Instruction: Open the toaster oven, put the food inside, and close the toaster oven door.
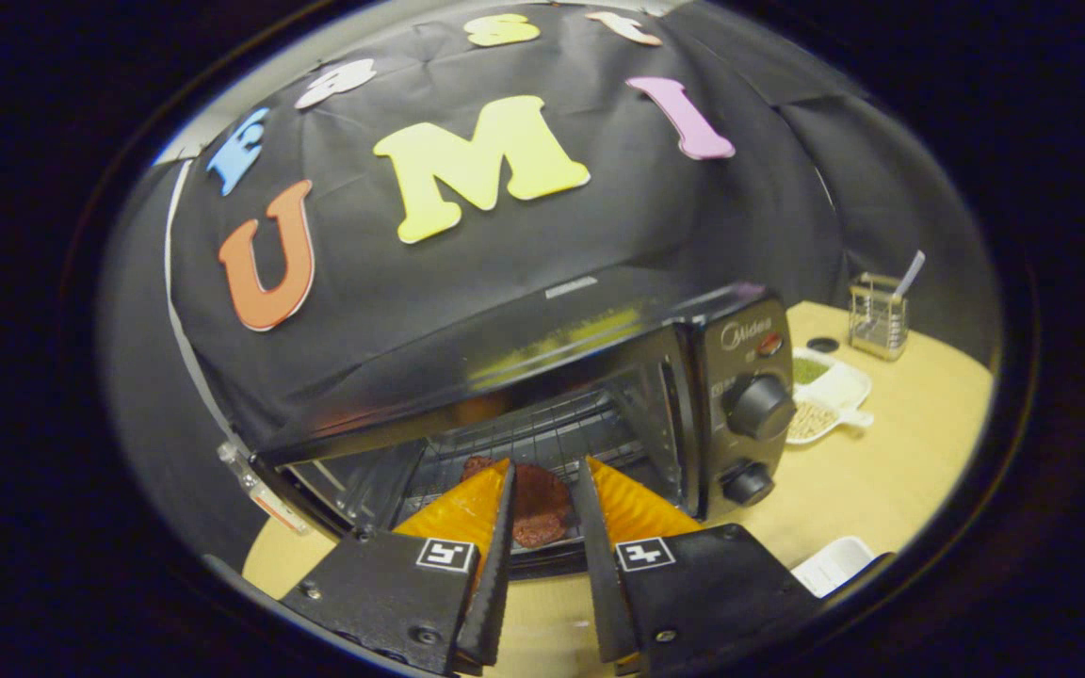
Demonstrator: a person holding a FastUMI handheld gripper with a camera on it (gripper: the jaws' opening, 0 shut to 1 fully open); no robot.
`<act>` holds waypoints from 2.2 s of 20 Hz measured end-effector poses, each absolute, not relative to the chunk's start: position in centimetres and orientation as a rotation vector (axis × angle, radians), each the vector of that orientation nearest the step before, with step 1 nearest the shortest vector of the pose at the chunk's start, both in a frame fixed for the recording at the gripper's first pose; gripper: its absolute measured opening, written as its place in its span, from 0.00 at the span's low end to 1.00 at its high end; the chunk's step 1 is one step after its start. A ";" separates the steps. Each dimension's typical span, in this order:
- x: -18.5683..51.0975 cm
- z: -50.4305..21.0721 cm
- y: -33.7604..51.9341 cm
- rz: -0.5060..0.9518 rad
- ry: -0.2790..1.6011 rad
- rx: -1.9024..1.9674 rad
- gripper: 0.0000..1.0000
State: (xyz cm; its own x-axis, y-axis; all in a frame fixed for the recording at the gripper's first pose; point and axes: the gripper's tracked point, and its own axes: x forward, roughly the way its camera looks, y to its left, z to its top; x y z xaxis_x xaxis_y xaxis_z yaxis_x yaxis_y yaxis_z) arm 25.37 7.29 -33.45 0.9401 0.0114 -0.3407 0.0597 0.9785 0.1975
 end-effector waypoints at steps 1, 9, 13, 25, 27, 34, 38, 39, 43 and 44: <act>24.2 -32.6 7.6 -0.016 0.332 0.174 0.43; 14.5 -27.1 11.6 0.080 0.197 0.061 0.81; 10.7 -28.2 13.1 0.126 0.208 -0.041 1.00; 4.9 -42.2 9.1 0.011 0.595 -0.094 1.00; 4.6 -43.3 9.6 0.031 0.629 -0.089 1.00; 5.9 -46.7 9.5 0.016 0.716 -0.071 1.00; 6.9 -46.9 9.6 0.011 0.715 -0.078 1.00; 7.1 -46.9 9.4 0.007 0.714 -0.084 1.00; 7.7 -46.9 9.1 0.006 0.716 -0.082 1.00; 7.9 -46.6 9.0 0.004 0.709 -0.086 1.00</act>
State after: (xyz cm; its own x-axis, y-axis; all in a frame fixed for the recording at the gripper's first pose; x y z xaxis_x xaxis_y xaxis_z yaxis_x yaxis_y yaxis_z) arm 7.87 9.02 -46.62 0.7590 -0.0256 -0.6506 -0.0329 0.9964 -0.0776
